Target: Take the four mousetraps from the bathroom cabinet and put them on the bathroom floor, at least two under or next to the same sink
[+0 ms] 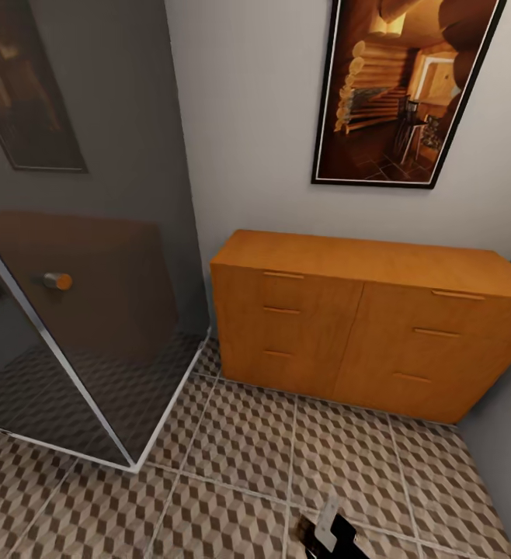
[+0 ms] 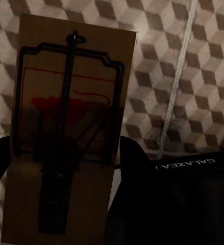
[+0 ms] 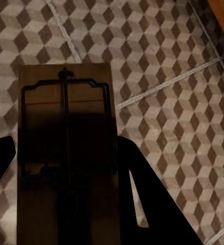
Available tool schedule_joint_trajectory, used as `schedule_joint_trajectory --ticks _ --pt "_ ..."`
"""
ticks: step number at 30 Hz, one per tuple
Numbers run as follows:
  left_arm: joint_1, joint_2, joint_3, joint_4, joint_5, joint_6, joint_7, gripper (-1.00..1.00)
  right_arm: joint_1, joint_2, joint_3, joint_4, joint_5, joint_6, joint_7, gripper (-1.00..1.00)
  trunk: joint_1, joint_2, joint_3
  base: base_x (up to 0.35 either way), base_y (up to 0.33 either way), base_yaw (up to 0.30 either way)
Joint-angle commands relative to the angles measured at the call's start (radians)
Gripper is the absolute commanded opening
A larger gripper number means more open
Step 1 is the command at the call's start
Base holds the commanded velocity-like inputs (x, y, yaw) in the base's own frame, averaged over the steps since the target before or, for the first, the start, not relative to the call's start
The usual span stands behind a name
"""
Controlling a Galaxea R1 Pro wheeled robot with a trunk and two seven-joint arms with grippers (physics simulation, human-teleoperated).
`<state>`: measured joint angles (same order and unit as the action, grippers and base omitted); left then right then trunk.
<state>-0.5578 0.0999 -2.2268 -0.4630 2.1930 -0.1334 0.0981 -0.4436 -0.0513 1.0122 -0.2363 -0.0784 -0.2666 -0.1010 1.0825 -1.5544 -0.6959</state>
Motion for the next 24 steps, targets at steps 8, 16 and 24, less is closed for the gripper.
schedule_joint_trajectory --ticks 8,16,24 --pt "-0.002 0.001 -0.008 -0.002 0.004 -0.008 0.005 -1.0 0.002 -0.001 0.009 0.0 -0.009 -0.011 -0.035 -1.0 0.0 -0.001 -0.001 0.0 0.0 0.288" --pt "-0.002 0.004 -0.008 0.008 0.004 -0.008 0.005 -1.0 0.002 -0.001 0.009 0.0 -0.009 -0.011 -0.039 -1.0 0.0 -0.001 -0.001 0.0 0.0 0.287" --pt "-0.002 0.003 -0.008 0.009 0.004 -0.008 0.005 -1.0 0.002 -0.001 0.009 0.0 -0.01 -0.011 -0.039 -1.0 0.0 -0.001 -0.001 0.0 0.0 0.287"
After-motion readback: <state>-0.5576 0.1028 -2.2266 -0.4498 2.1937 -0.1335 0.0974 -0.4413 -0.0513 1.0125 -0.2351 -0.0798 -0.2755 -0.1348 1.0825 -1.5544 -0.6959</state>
